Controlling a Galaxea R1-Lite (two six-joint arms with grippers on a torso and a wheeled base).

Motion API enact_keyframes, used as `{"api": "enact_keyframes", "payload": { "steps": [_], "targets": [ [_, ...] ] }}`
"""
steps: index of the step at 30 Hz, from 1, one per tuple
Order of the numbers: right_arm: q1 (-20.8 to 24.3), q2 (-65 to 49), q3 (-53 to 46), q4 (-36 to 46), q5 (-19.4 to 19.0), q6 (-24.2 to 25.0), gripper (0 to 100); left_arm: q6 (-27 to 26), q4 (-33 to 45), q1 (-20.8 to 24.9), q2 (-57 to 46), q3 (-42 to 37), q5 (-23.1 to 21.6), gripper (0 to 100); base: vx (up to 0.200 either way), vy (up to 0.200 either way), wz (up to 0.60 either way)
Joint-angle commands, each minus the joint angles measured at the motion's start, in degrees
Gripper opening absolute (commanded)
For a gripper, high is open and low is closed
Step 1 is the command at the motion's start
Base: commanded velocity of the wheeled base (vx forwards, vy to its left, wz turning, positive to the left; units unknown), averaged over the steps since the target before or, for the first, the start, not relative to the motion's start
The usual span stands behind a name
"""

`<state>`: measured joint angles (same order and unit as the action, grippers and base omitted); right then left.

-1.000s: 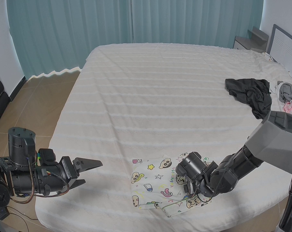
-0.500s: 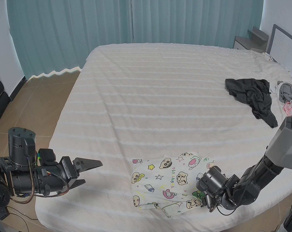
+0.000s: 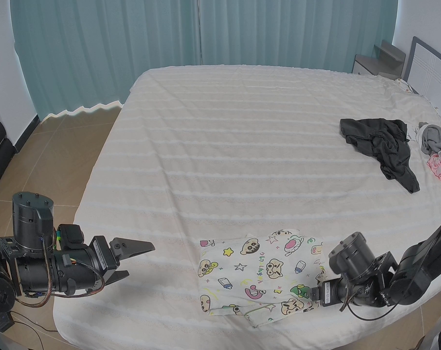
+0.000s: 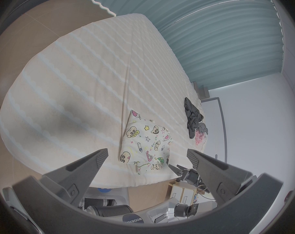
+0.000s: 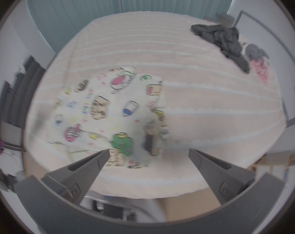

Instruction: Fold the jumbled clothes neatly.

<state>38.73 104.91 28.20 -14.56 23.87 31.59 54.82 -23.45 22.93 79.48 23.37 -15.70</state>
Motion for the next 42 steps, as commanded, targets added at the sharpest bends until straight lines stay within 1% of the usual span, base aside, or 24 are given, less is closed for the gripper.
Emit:
{"api": "enact_keyframes", "payload": {
  "steps": [1, 3, 4, 5, 6, 8, 10, 14, 18, 22, 27, 32, 34, 37, 38, 42],
  "targets": [
    [-7.1, -7.3, 2.9, -3.8, -15.6, 0.2, 100, 0.0, 0.0, 0.0, 0.0, 0.0, 0.0, 100, 0.000, 0.000, 0.00],
    [-10.3, -4.3, 4.2, -6.0, -21.3, 0.4, 100, 0.0, 0.0, 0.0, 0.1, 0.0, 0.0, 100, 0.000, 0.000, 0.00],
    [-10.3, -4.3, 4.2, -6.0, -21.3, 0.4, 100, 0.0, 0.0, 0.0, 0.1, 0.0, 0.0, 100, 0.000, 0.000, 0.00],
    [-12.5, -0.1, 5.8, -8.3, -24.6, 0.8, 100, 0.0, 0.0, 0.0, 0.1, -0.1, 0.0, 100, 0.000, 0.000, 0.00],
    [-13.2, 2.0, 6.2, -10.0, -25.3, 1.5, 100, 0.0, 0.0, 0.0, 0.1, -0.1, 0.0, 100, 0.000, 0.000, 0.00],
    [-13.6, 4.9, 6.2, -13.1, -25.6, 2.7, 100, 0.0, 0.0, 0.0, 0.1, -0.1, 0.0, 100, 0.000, 0.000, 0.00],
    [-14.0, 8.6, 5.6, -18.8, -25.8, 3.7, 100, 0.0, 0.0, 0.0, -0.1, -0.1, 0.0, 100, 0.000, 0.000, 0.00],
    [-15.4, 14.0, 4.9, -27.7, -25.0, 3.5, 100, 0.0, 0.0, 0.2, -0.1, -0.1, 0.0, 100, 0.000, 0.000, 0.00],
    [-18.4, 17.3, 5.6, -34.2, -24.8, 3.1, 100, 0.0, 0.0, 0.2, 0.1, -0.3, 0.0, 100, 0.000, 0.000, 0.00],
    [-20.7, 17.6, 5.8, -35.2, -24.7, 2.8, 100, 0.0, -0.4, 0.2, 0.2, -0.4, 0.0, 100, 0.000, 0.000, 0.00],
    [-21.1, 17.7, 5.6, -35.5, -24.8, 3.0, 100, 0.1, -0.7, 0.2, 0.5, -0.6, 0.0, 100, 0.000, 0.000, 0.00],
    [-20.3, 17.3, 5.5, -36.1, -25.1, 3.4, 100, 0.1, -0.7, 0.2, 1.1, -0.6, 0.0, 100, 0.000, 0.000, 0.00],
    [-18.7, 17.1, 5.3, -36.9, -25.1, 3.7, 100, 0.1, -0.8, 0.2, 1.5, -0.6, 0.0, 100, 0.000, 0.000, 0.00],
    [-18.1, 18.5, 5.6, -37.9, -25.0, 3.5, 100, 0.1, -0.8, 0.2, 1.6, -0.5, 0.0, 100, 0.000, 0.000, 0.00],
    [-18.1, 19.2, 5.8, -38.2, -24.9, 3.4, 0, 0.1, -0.8, 0.2, 1.6, -0.5, 0.0, 100, 0.000, 0.000, 0.00],
    [-18.5, 19.9, 6.4, -39.7, -24.7, 3.5, 0, 0.1, -0.8, 0.2, 1.6, -0.5, 0.0, 100, 0.000, 0.000, 0.00]
  ]
}}
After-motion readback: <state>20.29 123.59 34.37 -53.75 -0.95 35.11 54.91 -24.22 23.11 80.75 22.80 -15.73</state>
